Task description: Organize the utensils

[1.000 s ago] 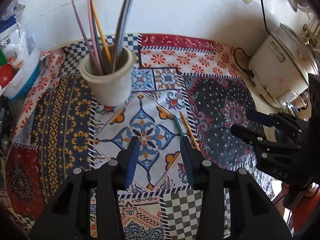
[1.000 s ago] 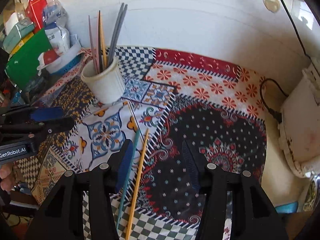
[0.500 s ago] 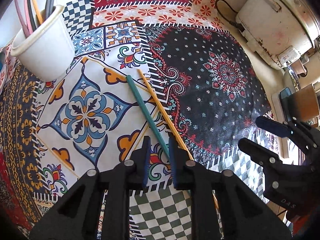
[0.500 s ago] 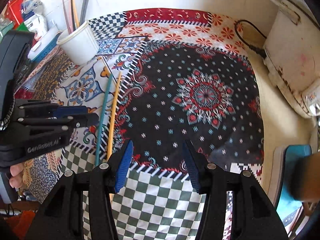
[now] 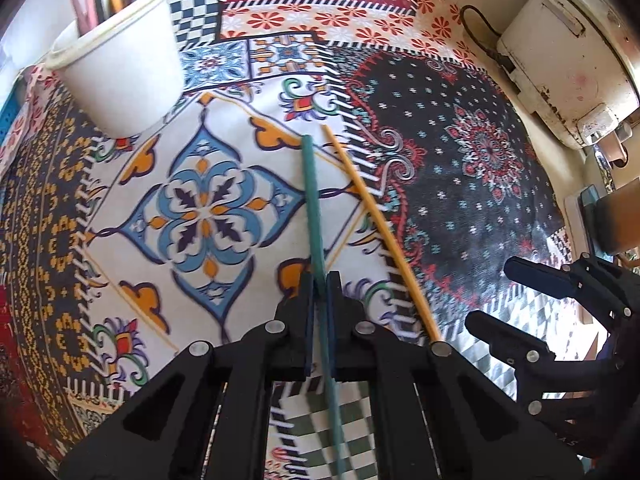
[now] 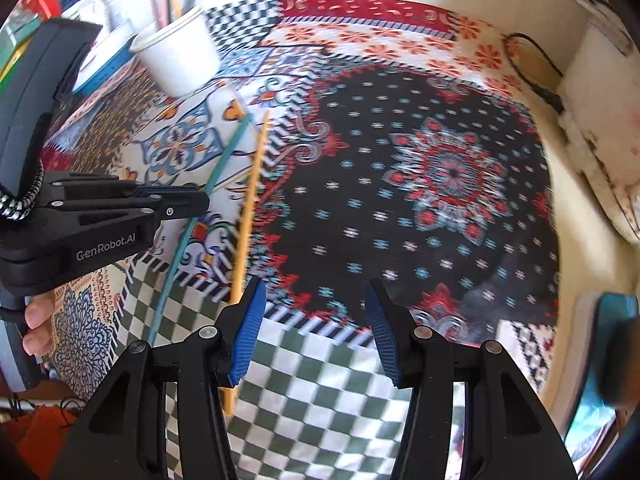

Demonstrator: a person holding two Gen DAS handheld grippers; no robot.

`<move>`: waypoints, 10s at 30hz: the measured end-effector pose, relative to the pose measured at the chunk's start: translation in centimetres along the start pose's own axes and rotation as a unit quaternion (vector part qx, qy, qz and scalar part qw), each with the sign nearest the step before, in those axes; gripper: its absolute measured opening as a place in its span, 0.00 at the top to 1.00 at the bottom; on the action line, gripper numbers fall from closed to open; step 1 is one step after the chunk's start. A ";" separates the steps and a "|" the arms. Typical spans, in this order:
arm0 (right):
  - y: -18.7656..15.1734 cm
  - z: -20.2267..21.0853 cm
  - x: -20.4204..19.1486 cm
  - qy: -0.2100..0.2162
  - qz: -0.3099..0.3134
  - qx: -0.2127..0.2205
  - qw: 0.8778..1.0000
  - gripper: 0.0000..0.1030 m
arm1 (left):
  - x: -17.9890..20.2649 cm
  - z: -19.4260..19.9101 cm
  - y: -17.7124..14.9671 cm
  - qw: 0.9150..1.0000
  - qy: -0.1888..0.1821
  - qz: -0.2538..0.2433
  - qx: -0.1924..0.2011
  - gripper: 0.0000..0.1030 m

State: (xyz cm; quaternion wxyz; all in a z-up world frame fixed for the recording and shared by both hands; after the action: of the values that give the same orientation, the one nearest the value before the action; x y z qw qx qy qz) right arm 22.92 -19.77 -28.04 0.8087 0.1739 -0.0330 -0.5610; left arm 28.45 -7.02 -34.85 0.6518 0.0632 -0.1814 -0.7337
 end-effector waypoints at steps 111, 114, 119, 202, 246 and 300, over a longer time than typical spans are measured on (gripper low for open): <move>16.3 7.7 -1.8 0.062 0.017 0.190 0.980 0.97 | -6.3 20.5 10.1 0.962 0.027 0.066 0.263 0.96; 16.1 5.3 -1.0 0.064 0.007 0.144 0.988 0.94 | -7.0 21.0 10.1 0.960 0.034 0.071 0.269 0.96; 15.5 0.6 0.3 0.057 -0.010 0.067 0.996 0.74 | -8.7 21.8 9.8 0.956 0.049 0.087 0.277 0.96; 29.1 4.9 -13.2 0.132 0.046 0.312 0.940 0.95 | -14.9 21.7 14.6 0.942 0.067 0.126 0.303 0.96; 22.0 12.3 -12.3 0.098 0.129 0.282 0.946 0.92 | -11.9 26.6 11.1 0.933 0.094 0.101 0.332 0.88; 6.7 33.9 -13.1 -0.045 0.012 0.488 0.871 0.00 | -3.2 42.4 -4.3 0.856 0.138 0.044 0.497 0.06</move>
State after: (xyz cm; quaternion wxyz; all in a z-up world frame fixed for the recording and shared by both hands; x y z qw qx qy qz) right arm 15.72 -13.96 7.73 0.6253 0.5207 -0.3411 -0.4706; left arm 10.98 4.24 2.46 0.5840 0.4714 -0.4323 -0.4999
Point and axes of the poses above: each gripper's, at about its wrist camera, not at the fingertips, and z roughly against the way its jaws point, x to its right, y to its top, the point moved 5 cm from there along -z, roughly the way its jaws point, and after that the axes turned 3 degrees about x, right-handed, at the moved point
